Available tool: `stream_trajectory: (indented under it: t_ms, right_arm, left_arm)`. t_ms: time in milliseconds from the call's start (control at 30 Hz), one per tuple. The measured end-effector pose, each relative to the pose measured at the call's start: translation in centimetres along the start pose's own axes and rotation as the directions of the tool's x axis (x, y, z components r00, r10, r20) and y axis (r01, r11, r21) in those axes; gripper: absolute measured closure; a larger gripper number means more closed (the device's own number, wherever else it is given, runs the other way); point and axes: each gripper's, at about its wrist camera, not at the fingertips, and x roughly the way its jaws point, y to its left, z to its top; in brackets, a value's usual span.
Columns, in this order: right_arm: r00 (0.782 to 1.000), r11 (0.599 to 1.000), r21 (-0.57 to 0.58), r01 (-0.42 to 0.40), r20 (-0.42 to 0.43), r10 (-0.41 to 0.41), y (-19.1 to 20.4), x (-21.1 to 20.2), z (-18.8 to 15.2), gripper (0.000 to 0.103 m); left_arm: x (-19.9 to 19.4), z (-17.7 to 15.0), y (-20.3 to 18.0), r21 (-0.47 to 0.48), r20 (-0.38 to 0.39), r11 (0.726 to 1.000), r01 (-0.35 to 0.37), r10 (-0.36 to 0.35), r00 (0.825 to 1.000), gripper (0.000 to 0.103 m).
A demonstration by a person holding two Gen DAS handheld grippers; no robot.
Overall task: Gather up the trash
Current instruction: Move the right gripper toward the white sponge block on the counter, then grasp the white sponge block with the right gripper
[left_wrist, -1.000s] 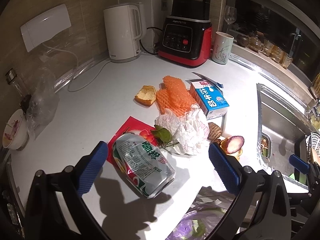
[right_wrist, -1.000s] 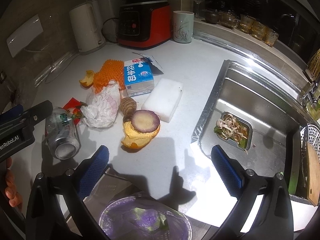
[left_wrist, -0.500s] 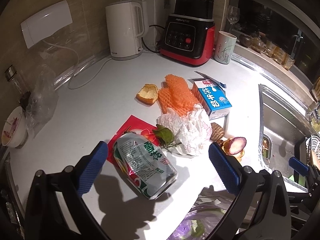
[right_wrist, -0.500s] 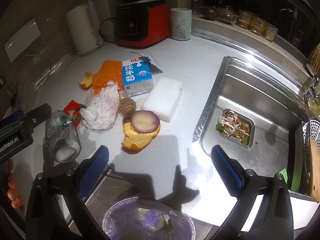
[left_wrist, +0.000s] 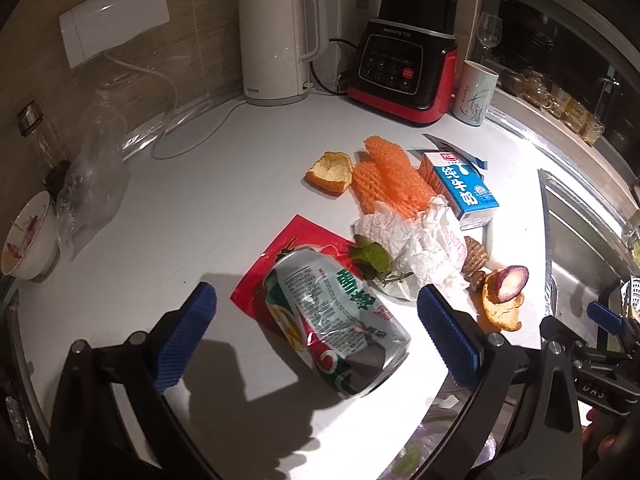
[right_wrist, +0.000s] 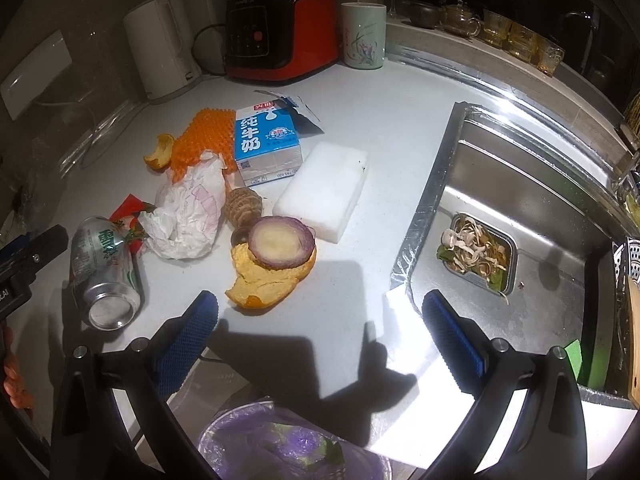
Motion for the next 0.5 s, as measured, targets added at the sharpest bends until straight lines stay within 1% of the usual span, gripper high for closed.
stream_trajectory:
  t_ms: [167, 267, 367, 433, 500]
  right_arm:
    - [1.0, 1.0, 0.022, -0.001, -0.008, 0.001, -1.3, 2.2, 2.1, 0.002]
    - [1.0, 0.999, 0.048, 0.0, -0.023, 0.001, -1.8, 3.7, 4.0, 0.002]
    - [0.999, 0.998, 0.051, 0.026, -0.045, -0.024, -1.9, 5.5, 5.5, 0.002]
    - [0.998, 0.997, 0.058, 0.044, -0.056, -0.041, -1.9, 6.7, 6.6, 0.002]
    - [0.996, 0.996, 0.074, 0.059, -0.07, -0.054, -2.1, 7.9, 7.5, 0.002]
  left_arm:
    - [0.8, -0.7, 1.3, -0.046, -0.012, 0.999, -0.023, 0.022, 1.0, 0.006]
    - [1.6, -0.7, 0.9, -0.033, -0.029, 0.999, -0.043, 0.042, 0.999, 0.006]
    - [2.4, -0.4, 0.0, -0.003, -0.033, 0.997, -0.072, 0.072, 0.997, 0.006]
    - [2.9, 0.0, -0.6, 0.011, -0.037, 0.997, -0.079, 0.079, 0.996, 0.006]
    - [3.2, 0.3, -0.9, 0.005, -0.039, 0.997, -0.071, 0.071, 0.997, 0.006]
